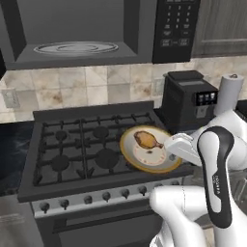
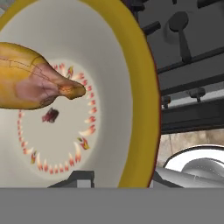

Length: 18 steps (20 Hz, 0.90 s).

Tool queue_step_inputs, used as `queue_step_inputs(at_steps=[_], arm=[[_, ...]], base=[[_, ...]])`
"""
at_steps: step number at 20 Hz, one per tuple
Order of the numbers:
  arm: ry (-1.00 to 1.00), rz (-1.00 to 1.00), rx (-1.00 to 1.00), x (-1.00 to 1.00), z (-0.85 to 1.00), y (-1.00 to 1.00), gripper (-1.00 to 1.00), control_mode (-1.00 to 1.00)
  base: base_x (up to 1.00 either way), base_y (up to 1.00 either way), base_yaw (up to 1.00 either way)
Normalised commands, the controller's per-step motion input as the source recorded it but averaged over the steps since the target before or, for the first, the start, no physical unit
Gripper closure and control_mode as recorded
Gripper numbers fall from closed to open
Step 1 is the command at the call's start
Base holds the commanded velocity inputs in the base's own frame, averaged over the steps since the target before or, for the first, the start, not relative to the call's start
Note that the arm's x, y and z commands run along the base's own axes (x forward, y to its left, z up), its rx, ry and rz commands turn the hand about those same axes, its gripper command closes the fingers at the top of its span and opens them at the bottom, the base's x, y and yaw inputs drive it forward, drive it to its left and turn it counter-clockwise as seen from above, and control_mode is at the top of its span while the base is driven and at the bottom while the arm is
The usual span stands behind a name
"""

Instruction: Remove the kiwi from the bowl and place it on the small plate. Then place the bowl with only the chicken drumstick in the microwave, close the door, and press the start button to microwave the chicken drumstick.

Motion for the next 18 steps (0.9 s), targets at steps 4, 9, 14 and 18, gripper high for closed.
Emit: queue_step_inputs(at_steps=[4, 9, 14, 18], arm=[[0.00, 0.00, 0.00, 0.00, 0.00, 0.00, 1.00, 1.00], [0.00, 0.00, 0.00, 0.00, 0.00, 0.00, 1.00, 1.00], [0.00, 0.00, 0.00, 0.00, 0.00, 0.00, 1.00, 1.00], [0.00, 0.00, 0.00, 0.00, 0.00, 0.00, 1.00, 1.00]], base=[[0.26, 0.63, -0.11], [0.07, 0.15, -0.15], [0.37, 0.36, -0.11], [0.03, 0.79, 0.05]])
